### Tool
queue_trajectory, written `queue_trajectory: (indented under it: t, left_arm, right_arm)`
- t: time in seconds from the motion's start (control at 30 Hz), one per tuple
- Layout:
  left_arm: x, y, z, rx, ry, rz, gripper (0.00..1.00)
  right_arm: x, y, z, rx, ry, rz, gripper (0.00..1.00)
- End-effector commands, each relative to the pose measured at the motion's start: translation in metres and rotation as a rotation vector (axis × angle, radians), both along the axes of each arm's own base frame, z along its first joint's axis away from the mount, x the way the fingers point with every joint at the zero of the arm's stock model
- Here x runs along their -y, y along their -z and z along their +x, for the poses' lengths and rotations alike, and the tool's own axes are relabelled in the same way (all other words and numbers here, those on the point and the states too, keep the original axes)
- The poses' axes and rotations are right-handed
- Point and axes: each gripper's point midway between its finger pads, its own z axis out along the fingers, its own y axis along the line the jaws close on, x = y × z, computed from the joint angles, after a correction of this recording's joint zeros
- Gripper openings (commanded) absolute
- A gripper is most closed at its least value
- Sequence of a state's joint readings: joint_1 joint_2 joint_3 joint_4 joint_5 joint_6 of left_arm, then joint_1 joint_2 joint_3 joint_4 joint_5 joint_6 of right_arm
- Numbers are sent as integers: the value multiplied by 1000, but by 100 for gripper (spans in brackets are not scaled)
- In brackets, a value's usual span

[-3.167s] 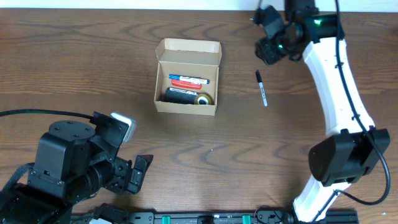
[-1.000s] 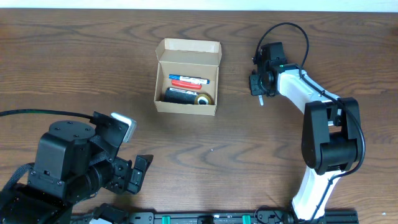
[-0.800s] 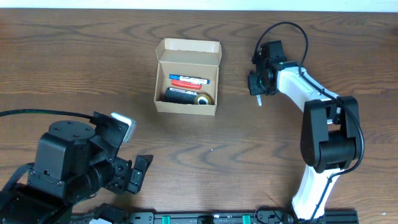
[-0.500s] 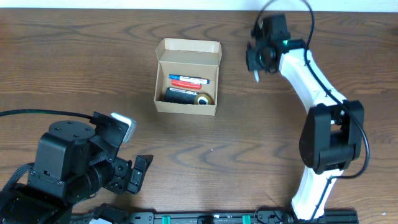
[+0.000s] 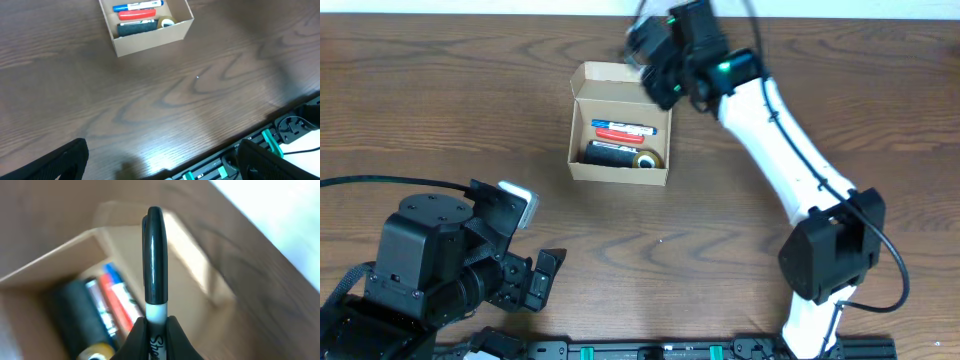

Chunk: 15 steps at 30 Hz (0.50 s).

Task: Pack container
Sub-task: 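Carry the Sharpie with the right gripper into the box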

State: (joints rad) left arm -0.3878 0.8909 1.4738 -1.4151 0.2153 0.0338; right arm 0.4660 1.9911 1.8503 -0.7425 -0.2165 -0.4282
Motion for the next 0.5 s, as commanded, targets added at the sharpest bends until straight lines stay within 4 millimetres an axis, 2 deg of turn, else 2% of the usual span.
queue_trajectory:
  t: [0.0,0.2,0.47]
  left_arm:
    - [1,2,-1,-11,9,-3,95]
    - [1,2,-1,-11,9,-3,95]
    - [1,2,-1,-11,9,-3,95]
  right_arm:
    - [-26,4,-25,66,-273,-72,1]
    - [-39,38,-51,-13,-423,-123,1]
    - [-38,84,-55,-105,-461,-173,1]
